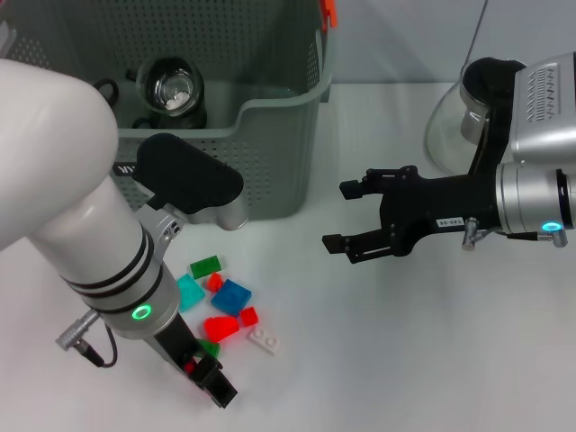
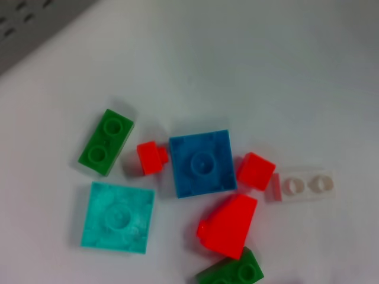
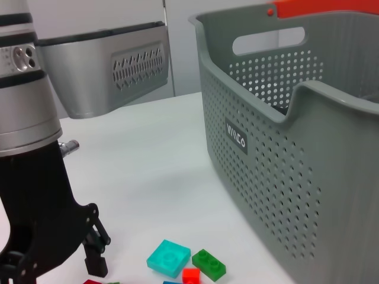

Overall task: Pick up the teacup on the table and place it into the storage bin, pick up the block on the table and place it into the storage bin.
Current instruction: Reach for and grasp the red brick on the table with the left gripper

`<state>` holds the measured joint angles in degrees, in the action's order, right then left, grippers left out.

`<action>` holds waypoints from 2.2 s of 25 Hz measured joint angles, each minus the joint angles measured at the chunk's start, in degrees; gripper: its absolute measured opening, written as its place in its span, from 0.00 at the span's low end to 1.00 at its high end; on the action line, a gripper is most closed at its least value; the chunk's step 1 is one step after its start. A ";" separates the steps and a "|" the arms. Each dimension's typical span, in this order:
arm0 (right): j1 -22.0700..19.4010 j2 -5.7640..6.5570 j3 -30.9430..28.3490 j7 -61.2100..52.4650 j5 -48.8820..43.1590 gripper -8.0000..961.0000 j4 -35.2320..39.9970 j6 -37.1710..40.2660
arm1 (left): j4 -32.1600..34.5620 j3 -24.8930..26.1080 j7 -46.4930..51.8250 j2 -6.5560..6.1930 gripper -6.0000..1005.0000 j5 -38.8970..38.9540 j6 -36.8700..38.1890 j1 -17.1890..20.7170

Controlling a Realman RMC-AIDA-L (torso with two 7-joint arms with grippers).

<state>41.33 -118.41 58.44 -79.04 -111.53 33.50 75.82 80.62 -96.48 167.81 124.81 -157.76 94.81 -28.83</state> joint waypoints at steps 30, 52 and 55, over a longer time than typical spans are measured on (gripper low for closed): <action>-0.40 -0.15 -0.18 0.29 -0.10 0.95 0.03 -0.49 | -1.79 -1.42 0.06 0.00 0.93 -1.12 -1.44 -1.04; -0.66 -0.33 -0.44 1.09 -0.09 0.95 -0.01 -0.49 | -2.57 -2.14 1.49 0.00 0.92 -1.10 -2.39 -1.14; -0.70 -0.33 -0.44 1.09 -0.09 0.95 -0.02 -0.49 | -2.57 -2.12 1.49 -0.01 0.92 -1.12 -2.25 -1.22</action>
<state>40.63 -118.74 58.00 -77.95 -111.62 33.48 75.32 78.04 -98.60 169.30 124.80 -158.89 92.55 -30.06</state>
